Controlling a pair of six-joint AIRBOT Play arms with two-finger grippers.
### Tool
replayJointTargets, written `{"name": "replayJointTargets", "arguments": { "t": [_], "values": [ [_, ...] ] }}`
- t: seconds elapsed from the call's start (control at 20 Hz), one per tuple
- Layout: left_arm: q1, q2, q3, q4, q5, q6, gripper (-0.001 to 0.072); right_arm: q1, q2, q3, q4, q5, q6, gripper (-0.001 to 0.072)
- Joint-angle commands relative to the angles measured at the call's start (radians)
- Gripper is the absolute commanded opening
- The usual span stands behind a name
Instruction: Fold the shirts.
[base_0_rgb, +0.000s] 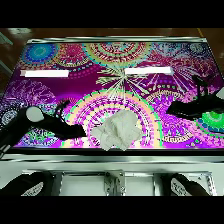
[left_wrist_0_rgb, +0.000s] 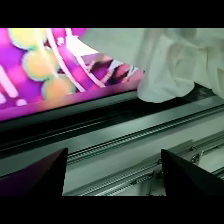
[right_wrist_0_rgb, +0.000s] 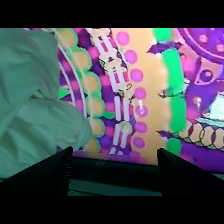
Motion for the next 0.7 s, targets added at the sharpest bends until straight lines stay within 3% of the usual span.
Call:
{"name": "replayJointTargets", "arguments": {
  "t": [0.0,0.2,0.35,0.45,0.6,0.65],
  "values": [
    [-0.084,0.0,-0.237,-0.28,0.299,0.038,0.0715,-0.019,-0.076,0.0,0.19,0.011,-0.07,0.0642],
    [-0.231,-0.114,-0.25,-0.39,0.433,0.087,0.0715,0.027,-0.129,0.0,0.176,0.011,-0.07,0.0642],
    [-0.269,-0.202,-0.249,-0.607,0.478,0.262,0.0715,0.031,-0.15,0.0,0.175,0.013,-0.069,0.0642],
    [-0.278,-0.246,-0.25,-0.673,0.498,0.31,0.0713,0.032,-0.151,-0.006,0.176,0.023,-0.068,0.0642],
    [-0.279,-0.282,-0.237,-0.702,0.533,0.354,0.0628,0.032,-0.151,-0.062,0.178,0.058,-0.07,0.0642],
    [-0.279,-0.287,-0.225,-0.702,0.543,0.356,0.0557,0.032,-0.151,-0.088,0.186,0.063,-0.071,0.0642]
  ]
}}
